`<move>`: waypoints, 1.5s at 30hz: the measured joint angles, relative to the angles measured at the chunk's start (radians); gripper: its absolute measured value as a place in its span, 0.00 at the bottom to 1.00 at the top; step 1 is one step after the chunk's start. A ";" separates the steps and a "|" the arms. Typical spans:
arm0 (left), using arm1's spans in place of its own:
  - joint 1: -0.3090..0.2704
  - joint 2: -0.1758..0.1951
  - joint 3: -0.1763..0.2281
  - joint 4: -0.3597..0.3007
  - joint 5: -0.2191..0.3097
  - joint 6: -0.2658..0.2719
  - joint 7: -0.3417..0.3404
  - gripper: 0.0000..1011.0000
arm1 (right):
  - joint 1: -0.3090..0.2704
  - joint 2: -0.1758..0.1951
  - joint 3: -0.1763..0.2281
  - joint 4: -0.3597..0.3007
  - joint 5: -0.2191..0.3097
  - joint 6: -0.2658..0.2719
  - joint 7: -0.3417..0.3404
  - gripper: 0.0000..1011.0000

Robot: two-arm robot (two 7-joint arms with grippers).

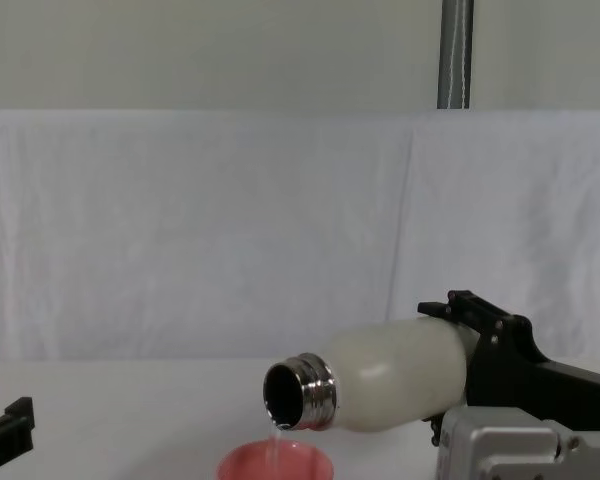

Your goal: Grasp the thermos with one hand and pour water into the cup lid.

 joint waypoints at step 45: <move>0.000 0.000 0.000 0.000 0.000 0.000 0.000 0.99 | 0.000 0.003 -0.006 -0.005 -0.005 0.000 0.002 0.95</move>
